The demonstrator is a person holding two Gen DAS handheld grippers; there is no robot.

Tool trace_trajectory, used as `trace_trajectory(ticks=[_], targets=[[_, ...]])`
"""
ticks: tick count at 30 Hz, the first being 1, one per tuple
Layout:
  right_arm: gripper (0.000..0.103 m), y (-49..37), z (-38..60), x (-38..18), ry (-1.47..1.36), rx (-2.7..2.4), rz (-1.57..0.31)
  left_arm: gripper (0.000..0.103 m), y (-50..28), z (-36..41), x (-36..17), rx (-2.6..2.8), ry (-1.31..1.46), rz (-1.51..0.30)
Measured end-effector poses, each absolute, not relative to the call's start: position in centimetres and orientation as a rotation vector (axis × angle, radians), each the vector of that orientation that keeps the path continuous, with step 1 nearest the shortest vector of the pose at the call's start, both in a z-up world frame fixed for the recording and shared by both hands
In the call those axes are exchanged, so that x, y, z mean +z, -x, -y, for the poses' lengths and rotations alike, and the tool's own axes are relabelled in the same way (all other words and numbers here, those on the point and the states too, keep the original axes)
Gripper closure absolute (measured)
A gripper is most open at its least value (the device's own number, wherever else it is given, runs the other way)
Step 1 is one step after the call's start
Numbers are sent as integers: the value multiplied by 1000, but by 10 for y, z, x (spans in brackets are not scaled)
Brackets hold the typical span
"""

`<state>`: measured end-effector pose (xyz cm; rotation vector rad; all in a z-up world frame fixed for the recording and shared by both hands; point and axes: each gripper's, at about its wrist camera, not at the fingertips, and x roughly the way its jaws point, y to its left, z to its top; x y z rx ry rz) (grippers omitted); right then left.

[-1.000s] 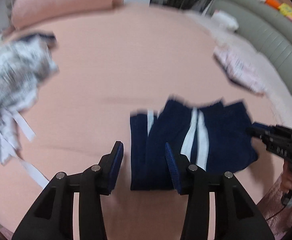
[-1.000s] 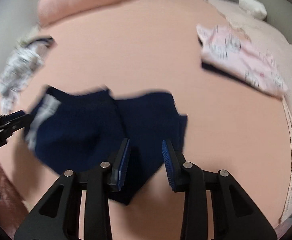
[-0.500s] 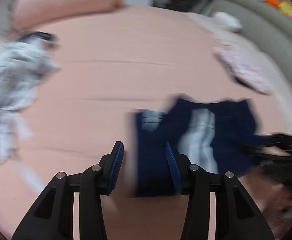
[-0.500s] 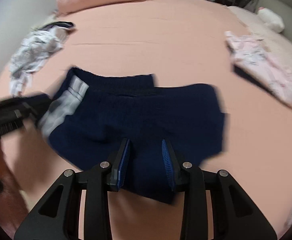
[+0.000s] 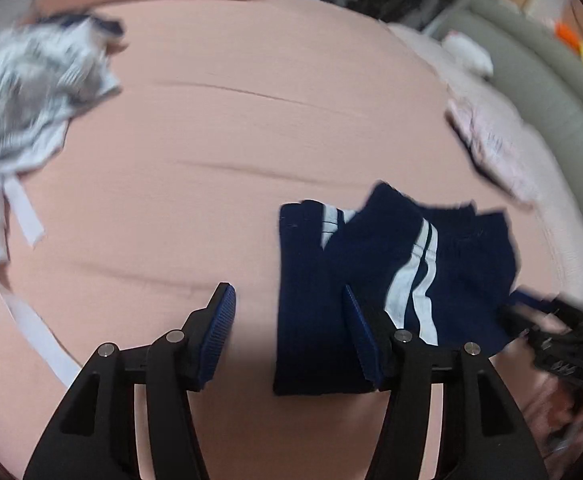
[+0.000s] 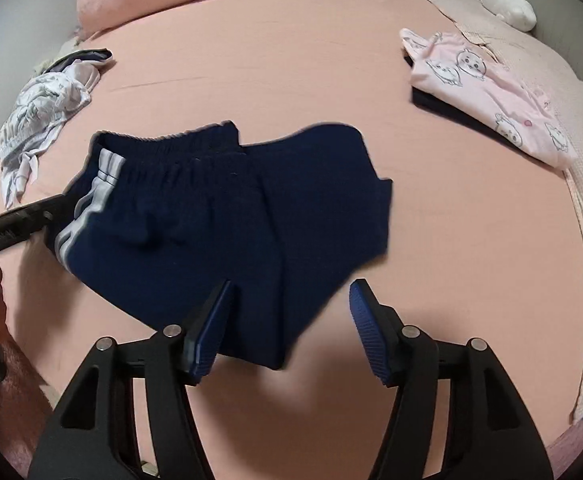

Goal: Fold clothes
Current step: 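Pinch the folded bundle between both tools and lift it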

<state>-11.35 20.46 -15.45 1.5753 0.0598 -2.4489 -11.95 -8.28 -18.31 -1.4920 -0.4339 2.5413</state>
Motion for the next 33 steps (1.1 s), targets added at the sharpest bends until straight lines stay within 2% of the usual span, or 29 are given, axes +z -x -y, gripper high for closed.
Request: trace_trajectory(ticks=[5, 8, 12, 13, 14, 16, 17, 18, 21, 25, 33], targets=[[40, 111, -239, -140, -1574, -2454, 133, 44, 114, 103, -178, 2468, 1413, 602], [32, 116, -242, -151, -1617, -2349, 260, 43, 123, 97, -189, 2387, 1430, 693], [28, 113, -228, -165, -1648, -2361, 150, 43, 128, 64, -194, 2423, 1459, 525], [28, 112, -224, -167, -1638, -2363, 124, 51, 126, 59, -193, 2422, 1454, 509], [31, 113, -222, -167, -1629, -2359, 124, 59, 123, 58, -191, 2400, 1452, 521], [52, 115, -218, -166, -1611, -2352, 129, 71, 121, 47, -189, 2413, 1458, 517], [72, 115, -220, -162, -1597, -2347, 151, 75, 121, 40, -186, 2441, 1461, 477], [87, 115, -222, -157, -1583, -2342, 173, 80, 124, 34, -182, 2457, 1458, 445], [89, 115, -233, -139, -1527, -2338, 232, 87, 125, 25, -157, 2459, 1396, 422], [89, 116, -269, -103, -1444, -2375, 251, 87, 141, 0, -128, 2403, 1311, 429], [89, 189, -322, -36, -1340, -2497, 262, 88, 211, -95, -76, 2340, 1199, 276]])
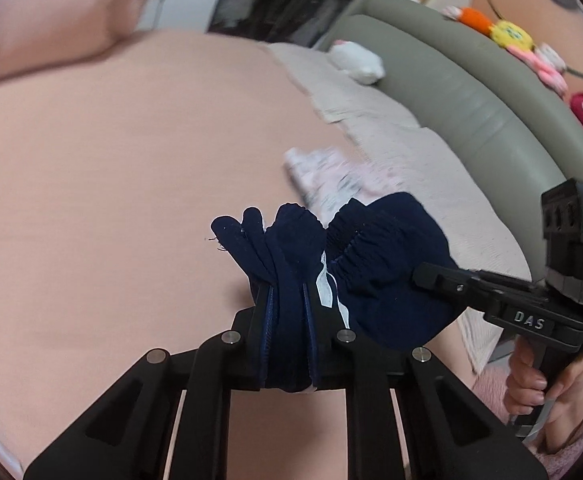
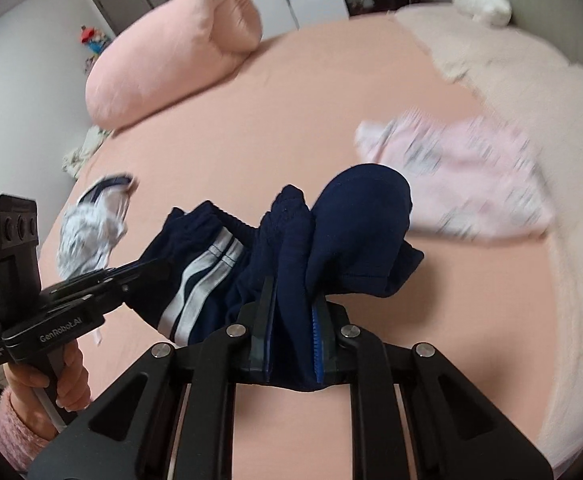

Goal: Fold clothes
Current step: 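Pinch the folded bundle between both tools and lift it, then carry the bundle to the bed edge and open both tools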

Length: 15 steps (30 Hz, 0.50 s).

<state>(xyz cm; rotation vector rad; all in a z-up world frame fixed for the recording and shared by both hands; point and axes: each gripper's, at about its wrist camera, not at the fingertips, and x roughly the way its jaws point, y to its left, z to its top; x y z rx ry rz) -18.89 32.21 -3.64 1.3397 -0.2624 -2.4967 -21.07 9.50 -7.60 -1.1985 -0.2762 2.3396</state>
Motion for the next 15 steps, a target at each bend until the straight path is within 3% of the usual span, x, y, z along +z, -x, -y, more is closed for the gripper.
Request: trace_trajectory(ticks=[9, 15], targets=[[89, 266, -403, 0, -1234, -2698, 174, 88, 317, -199, -57, 2293, 1091, 264], [86, 321, -454, -67, -1390, -2723, 183, 88, 364, -221, -122, 2303, 1228, 289]])
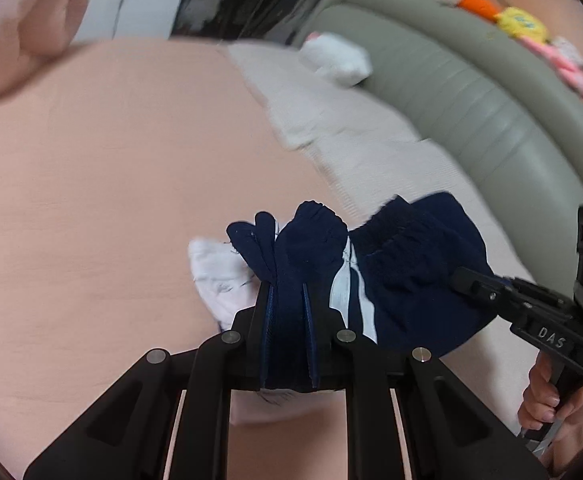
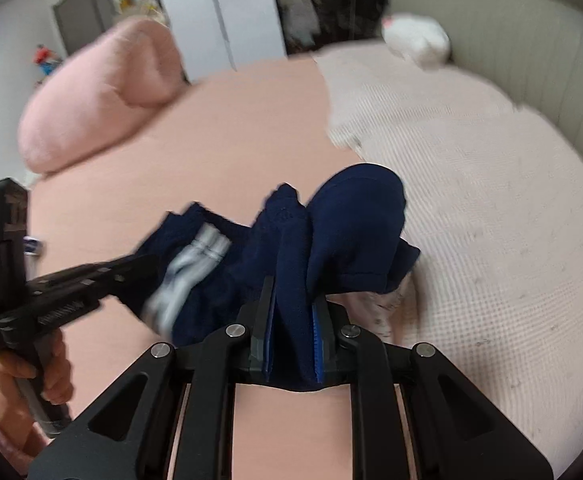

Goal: Fold clothes
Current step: 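Carry the bundle to the bed edge and open both tools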

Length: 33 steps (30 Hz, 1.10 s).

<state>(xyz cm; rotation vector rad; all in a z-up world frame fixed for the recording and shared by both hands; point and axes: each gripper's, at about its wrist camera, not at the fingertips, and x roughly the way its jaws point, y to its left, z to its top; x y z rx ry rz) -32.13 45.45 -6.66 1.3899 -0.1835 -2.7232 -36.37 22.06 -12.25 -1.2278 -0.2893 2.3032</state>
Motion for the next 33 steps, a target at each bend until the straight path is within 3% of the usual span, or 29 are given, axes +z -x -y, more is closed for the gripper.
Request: trace_trajectory(ticks=[2, 3, 4, 6, 9, 13, 15, 16, 18, 20, 22, 25, 27, 33], targets=[[82, 330, -466, -99, -1519, -2700, 209, 80, 374, -219, -152, 2293, 1347, 301], [76, 333, -472, -113, -1569, -2690, 229, 62, 372, -214, -152, 2295, 1343, 320], [74, 329, -478, -116, -1560, -2695, 277, 58, 370, -210, -153, 2297, 1340, 339], [65, 317, -488, -111, -1488, -2752, 369, 58, 359, -203, -144, 2335, 1267, 322], [64, 296, -494, -91, -1342, -2883, 429, 58, 336, -213, -116, 2375, 1092, 184], [65, 301, -455, -111, -1473, -2816, 104, 58, 339, -242, -125, 2322, 1170, -33], [64, 304, -454, -127, -1558, -2796, 60, 58, 349, -244, -137, 2350, 1258, -114], [63, 303, -459, -128, -1576, -2801, 87, 56, 353, -232, -138, 2345, 1297, -55], [45, 295, -468, -120, -1581, -2839, 101, 54, 360, -208, -139, 2327, 1370, 70], [44, 286, -462, -105, -1552, -2871, -5, 47, 356, -179, -134, 2279, 1383, 216], [43, 277, -451, -89, -1519, -2896, -110, 47, 347, -159, -125, 2328, 1376, 204], [42, 267, -430, -62, -1454, -2909, -91, 46, 331, -138, -105, 2459, 1341, 104], [27, 260, -410, -44, -1412, -2893, -17, 41, 321, -119, -90, 2506, 1331, 117], [17, 220, -314, 0, -1296, -2858, -56, 31, 286, -59, -44, 2639, 1280, 158]])
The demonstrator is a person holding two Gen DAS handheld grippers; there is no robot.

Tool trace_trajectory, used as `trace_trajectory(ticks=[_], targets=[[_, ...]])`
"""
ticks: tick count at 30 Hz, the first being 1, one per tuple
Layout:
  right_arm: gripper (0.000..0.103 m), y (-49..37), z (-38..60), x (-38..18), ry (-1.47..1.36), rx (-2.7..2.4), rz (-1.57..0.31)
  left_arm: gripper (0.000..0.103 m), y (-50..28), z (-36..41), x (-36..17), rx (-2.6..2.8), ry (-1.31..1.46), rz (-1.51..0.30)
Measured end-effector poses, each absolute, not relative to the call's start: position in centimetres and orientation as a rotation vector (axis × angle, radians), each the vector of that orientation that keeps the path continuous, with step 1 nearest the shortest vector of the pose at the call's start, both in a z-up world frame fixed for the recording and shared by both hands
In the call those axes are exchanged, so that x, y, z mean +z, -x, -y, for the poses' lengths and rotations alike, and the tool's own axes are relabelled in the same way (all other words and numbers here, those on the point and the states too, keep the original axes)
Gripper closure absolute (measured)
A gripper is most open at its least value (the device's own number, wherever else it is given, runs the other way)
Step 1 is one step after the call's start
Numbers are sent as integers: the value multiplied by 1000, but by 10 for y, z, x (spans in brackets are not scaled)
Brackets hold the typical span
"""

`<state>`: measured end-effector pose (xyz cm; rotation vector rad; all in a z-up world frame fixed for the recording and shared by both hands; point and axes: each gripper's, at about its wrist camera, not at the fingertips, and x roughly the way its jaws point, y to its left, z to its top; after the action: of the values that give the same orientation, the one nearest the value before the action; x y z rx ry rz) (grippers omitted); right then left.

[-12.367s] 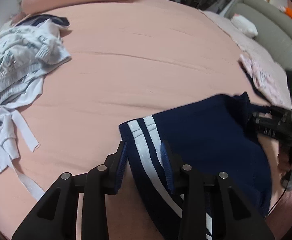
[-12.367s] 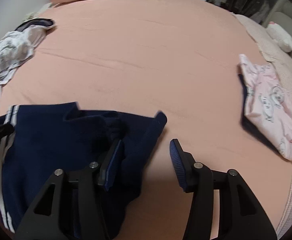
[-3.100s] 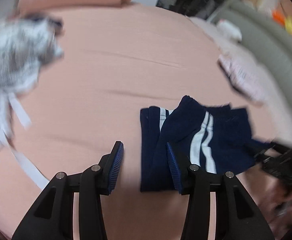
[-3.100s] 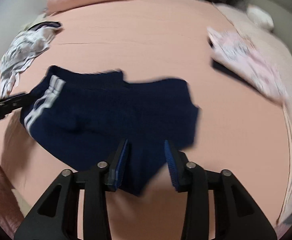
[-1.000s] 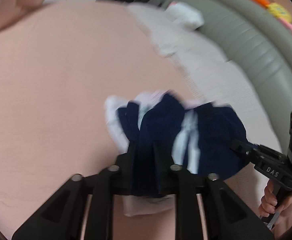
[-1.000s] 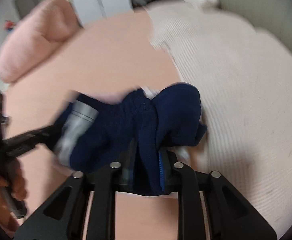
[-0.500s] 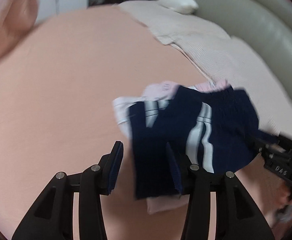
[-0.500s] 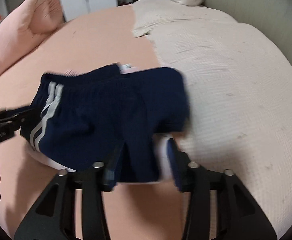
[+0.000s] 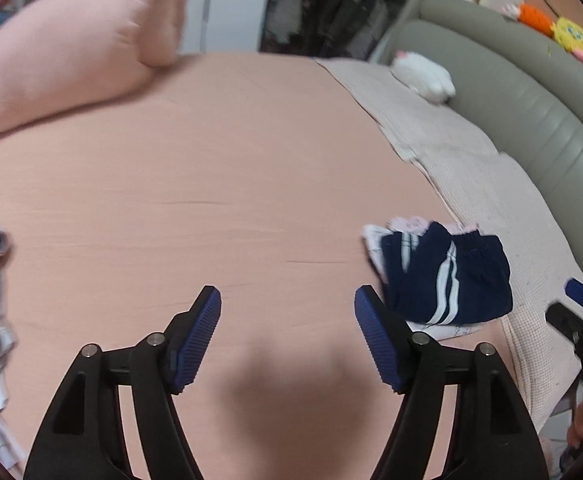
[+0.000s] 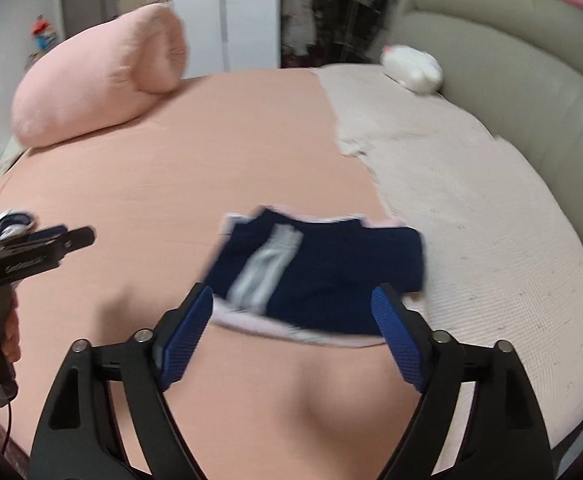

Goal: Fold clothes

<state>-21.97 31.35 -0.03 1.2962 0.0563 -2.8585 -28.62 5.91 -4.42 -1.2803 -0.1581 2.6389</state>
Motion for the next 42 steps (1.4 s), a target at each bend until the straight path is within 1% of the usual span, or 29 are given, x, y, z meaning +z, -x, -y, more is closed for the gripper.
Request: trace_trajectory(ticks=[2, 3, 4, 5, 6, 9, 11, 14, 18, 19, 21, 24, 29, 32, 34, 37, 42], targets=[[17, 204, -285, 11, -1263, -2844, -55, 31, 269, -37, -32, 2680, 1277, 207], [16, 196, -273, 16, -1243, -2837, -43, 30, 254, -26, -28, 2697, 1271, 228], [13, 187, -262, 21, -1224, -2830, -30, 29, 240, -15, -24, 2715, 1266, 251], [7, 176, -253, 26, -1205, -2824, -12, 29, 226, -5, -20, 2733, 1260, 266], [5, 165, -244, 30, -1189, -2823, -2, 29, 215, 0, -18, 2754, 1253, 255], [2, 131, -216, 39, -1173, -2833, -9, 28, 174, 20, -5, 2812, 1225, 237], [1, 109, -202, 42, -1165, -2849, -30, 25, 149, 32, 1, 2835, 1223, 245], [1, 82, -187, 44, -1148, -2872, -58, 24, 116, 47, 9, 2862, 1214, 244], [1, 53, -178, 44, -1170, -2856, -27, 23, 73, 53, 13, 2855, 1189, 241], [0, 46, -176, 43, -1181, -2854, -14, 20, 64, 53, 12, 2847, 1183, 248], [0, 32, -174, 40, -1192, -2856, -6, 19, 48, 48, 8, 2838, 1186, 264], [0, 10, -172, 31, -1208, -2866, -52, 19, 26, 43, 6, 2833, 1193, 281], [0, -21, -184, 13, -1249, -2894, -61, 19, -10, 26, 6, 2867, 1174, 210], [0, -32, -191, 2, -1298, -2897, -35, 19, -29, 21, 3, 2869, 1172, 222], [0, -36, -193, -2, -1310, -2896, -32, 19, -37, 18, -1, 2863, 1180, 229], [0, -37, -190, -3, -1300, -2896, -76, 19, -44, 16, -8, 2860, 1210, 224], [0, -33, -189, 0, -1269, -2871, -87, 19, -42, 22, -11, 2839, 1225, 267]])
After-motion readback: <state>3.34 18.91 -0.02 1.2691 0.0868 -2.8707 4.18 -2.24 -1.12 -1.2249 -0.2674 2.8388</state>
